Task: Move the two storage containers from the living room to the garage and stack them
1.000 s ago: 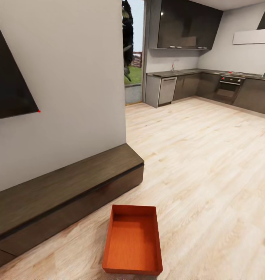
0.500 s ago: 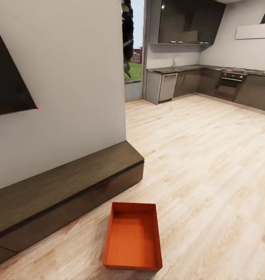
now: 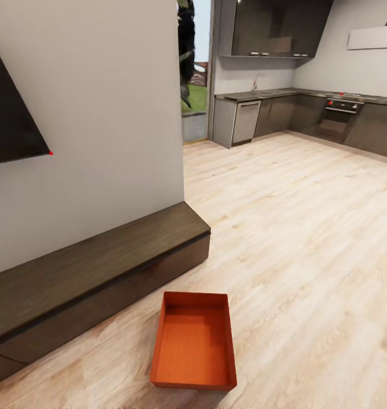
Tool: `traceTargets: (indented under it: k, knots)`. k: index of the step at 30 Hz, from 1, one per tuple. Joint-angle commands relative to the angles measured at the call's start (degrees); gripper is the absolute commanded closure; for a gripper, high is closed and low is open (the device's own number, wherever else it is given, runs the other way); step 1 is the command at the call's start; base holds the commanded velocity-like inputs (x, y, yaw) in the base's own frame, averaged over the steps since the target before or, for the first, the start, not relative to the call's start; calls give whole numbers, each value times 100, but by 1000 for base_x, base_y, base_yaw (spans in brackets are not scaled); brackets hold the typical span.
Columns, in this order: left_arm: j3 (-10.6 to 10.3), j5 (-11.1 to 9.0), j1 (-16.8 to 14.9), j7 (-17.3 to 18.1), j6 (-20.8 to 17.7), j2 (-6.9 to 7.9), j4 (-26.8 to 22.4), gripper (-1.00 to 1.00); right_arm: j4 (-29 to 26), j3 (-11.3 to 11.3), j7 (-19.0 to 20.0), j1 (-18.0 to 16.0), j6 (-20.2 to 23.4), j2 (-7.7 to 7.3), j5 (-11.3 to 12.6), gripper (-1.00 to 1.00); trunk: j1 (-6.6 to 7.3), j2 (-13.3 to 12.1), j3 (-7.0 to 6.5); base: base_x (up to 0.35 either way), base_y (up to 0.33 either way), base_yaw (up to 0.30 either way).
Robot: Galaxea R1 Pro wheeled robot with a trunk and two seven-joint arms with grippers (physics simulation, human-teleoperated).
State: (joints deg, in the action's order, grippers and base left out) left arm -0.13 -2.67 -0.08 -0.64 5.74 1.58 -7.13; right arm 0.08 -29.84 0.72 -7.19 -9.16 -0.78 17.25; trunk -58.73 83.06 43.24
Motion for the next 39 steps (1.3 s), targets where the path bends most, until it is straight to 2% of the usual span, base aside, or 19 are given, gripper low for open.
traceTargets:
  k: [1, 39]
  knots:
    - [-5, -25, -1, -7, 15, 0, 1, -100, 1, -48, 7, -1, -16, -1, 59, -100, 0, 2, 13, 0, 0, 0]
    - [-5, -31, -1, -7, 15, 0, 1, -100, 1, -48, 8, -1, -16, -1, 59, -100, 0, 2, 364, 0, 0, 0]
